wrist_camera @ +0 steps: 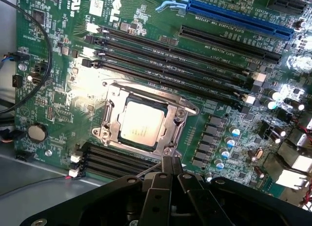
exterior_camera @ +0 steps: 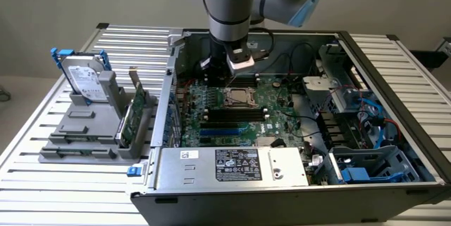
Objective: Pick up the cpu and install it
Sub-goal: 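Close the cpu cover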
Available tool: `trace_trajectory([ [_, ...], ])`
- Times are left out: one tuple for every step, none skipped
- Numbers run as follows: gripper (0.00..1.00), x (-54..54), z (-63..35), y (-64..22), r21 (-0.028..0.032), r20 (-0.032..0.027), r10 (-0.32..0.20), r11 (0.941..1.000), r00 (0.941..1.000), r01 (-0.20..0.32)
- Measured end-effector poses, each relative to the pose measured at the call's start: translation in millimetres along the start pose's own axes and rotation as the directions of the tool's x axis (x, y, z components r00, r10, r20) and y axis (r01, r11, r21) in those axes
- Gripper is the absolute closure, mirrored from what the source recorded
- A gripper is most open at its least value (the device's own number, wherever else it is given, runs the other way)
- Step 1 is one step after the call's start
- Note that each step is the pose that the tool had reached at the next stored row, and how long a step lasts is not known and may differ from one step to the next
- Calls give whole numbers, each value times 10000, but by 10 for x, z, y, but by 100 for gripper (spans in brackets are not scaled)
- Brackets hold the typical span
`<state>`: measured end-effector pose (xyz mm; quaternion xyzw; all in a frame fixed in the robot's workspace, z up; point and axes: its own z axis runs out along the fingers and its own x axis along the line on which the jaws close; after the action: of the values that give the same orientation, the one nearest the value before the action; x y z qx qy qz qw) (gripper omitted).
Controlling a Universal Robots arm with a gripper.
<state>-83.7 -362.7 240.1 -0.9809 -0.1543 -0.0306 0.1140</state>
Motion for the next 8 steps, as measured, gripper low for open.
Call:
trace_trajectory([
  [89,0,-12,1,-2,-4,18,10000,10000,-18],
  [89,-1,-23,3,-4,-7,38,10000,10000,-38],
  [89,-1,-33,5,-6,-12,56,10000,10000,-56],
  [89,-2,-44,6,-8,-16,76,10000,10000,-77],
  [89,-3,-52,7,-9,-20,92,10000,10000,-92],
  [89,-4,-56,8,-10,-24,106,9999,9999,-106],
  [89,-4,-56,8,-10,-25,110,9999,9999,-110],
  [89,-4,-56,8,-10,-25,110,9999,9999,-110],
])
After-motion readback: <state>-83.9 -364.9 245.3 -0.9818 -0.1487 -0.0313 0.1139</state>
